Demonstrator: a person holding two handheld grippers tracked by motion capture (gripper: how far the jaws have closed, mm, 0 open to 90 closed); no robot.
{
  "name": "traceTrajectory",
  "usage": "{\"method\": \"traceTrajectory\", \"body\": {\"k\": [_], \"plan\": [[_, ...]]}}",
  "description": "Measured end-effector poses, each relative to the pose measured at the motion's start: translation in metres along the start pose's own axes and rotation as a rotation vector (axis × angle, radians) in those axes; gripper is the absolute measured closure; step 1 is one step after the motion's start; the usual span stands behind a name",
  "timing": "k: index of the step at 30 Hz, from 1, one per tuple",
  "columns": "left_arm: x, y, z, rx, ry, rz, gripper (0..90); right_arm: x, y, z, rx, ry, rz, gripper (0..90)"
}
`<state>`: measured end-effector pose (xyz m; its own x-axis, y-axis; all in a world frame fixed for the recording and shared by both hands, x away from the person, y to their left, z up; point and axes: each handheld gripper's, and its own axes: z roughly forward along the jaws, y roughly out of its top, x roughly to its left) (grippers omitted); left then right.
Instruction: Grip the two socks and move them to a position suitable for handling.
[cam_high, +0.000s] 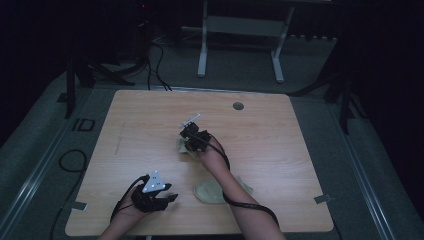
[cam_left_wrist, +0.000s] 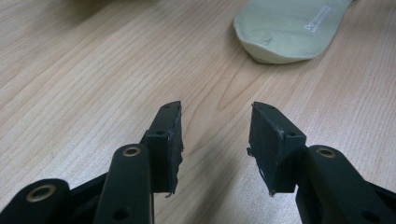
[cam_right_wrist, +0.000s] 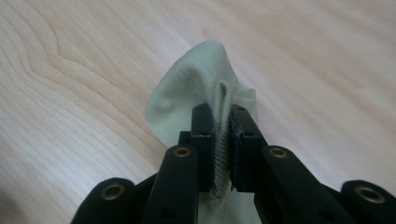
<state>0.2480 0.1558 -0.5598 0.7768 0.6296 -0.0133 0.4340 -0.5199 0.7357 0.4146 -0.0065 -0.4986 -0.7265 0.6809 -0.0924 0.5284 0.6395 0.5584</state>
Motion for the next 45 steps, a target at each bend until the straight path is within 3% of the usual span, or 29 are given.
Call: {"method": "traceTrajectory", "body": {"k": [8,15,20,25,33,34,35,38,41,45], "plan": [[-0.001,0.001,0.001,-0.001,-0.005,-0.001,53.8,-0.022,-0.014,-0.037,-0.029,-0.049,0.003,82.2],[-0.001,0.001,0.002,-0.001,-0.011,-0.007,53.8,-0.038,-0.046,-0.05,-0.02,-0.061,0.04,82.2],[-0.002,0.003,0.003,-0.006,-0.012,-0.013,53.8,-0.046,-0.072,-0.042,0.001,-0.053,0.093,82.1],[0.0,0.003,0.004,-0.008,-0.021,-0.026,53.8,-0.045,-0.093,-0.026,0.05,-0.039,0.112,82.0],[-0.002,0.005,0.009,0.001,-0.036,-0.016,53.7,-0.041,-0.103,-0.011,0.063,-0.038,0.116,80.0],[-0.002,0.007,0.01,-0.002,-0.042,-0.017,53.7,-0.041,-0.103,-0.011,0.06,-0.034,0.125,78.6],[-0.002,0.008,0.01,-0.006,-0.045,-0.019,53.7,-0.042,-0.104,-0.011,0.052,-0.015,0.136,71.6],[-0.003,0.011,0.011,-0.014,-0.044,-0.019,53.7,-0.037,-0.103,-0.01,0.051,-0.017,0.11,60.8],[-0.007,0.017,0.011,-0.023,-0.045,-0.012,53.7,-0.035,-0.103,-0.009,0.039,-0.04,0.098,56.3],[-0.006,0.029,0.012,-0.035,-0.042,-0.013,53.6,-0.036,-0.102,-0.008,0.042,-0.02,0.103,49.7]]}}
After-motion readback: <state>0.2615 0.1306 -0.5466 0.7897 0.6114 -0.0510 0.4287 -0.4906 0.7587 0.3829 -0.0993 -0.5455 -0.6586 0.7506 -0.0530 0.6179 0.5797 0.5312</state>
